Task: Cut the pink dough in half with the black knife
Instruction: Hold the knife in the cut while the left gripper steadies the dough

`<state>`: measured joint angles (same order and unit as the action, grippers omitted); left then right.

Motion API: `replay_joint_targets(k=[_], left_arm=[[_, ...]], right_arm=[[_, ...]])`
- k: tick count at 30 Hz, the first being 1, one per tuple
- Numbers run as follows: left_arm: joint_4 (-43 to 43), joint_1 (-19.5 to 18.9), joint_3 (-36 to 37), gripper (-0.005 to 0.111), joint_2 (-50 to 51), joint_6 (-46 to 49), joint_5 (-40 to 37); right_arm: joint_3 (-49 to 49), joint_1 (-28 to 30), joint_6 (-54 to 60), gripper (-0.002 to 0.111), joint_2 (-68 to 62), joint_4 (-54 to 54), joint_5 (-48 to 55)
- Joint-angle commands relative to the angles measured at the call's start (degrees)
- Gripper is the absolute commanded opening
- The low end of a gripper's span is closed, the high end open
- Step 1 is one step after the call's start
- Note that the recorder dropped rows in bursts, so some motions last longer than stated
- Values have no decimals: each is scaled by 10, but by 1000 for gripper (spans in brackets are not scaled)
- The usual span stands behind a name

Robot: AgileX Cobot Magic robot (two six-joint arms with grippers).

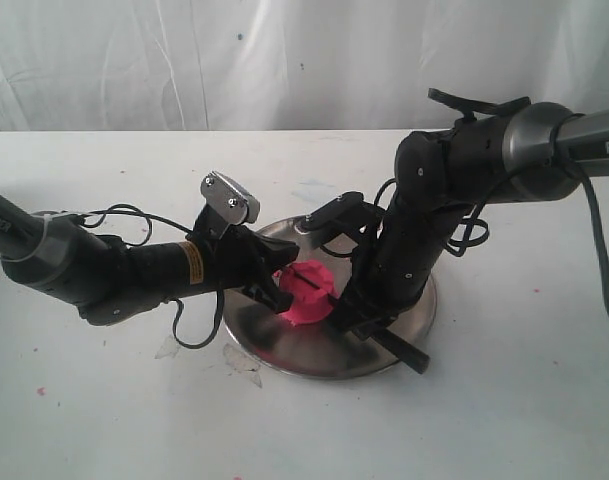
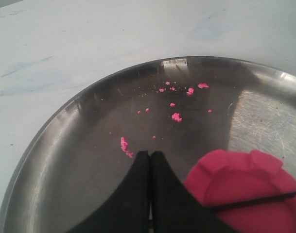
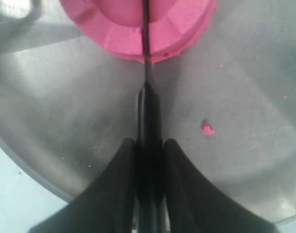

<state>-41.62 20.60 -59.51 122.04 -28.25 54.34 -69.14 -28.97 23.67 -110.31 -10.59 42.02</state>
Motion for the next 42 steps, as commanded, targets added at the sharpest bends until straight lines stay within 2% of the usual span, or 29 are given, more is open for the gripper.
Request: replay_joint_targets(k=[1, 42], left_arm=[[-8, 1, 7, 0, 6, 13, -47], [-8, 1, 7, 0, 6, 26, -50]], right_arm=[[-2, 4, 1, 0, -2, -1, 2], [4, 4, 1, 0, -43, 0, -17]])
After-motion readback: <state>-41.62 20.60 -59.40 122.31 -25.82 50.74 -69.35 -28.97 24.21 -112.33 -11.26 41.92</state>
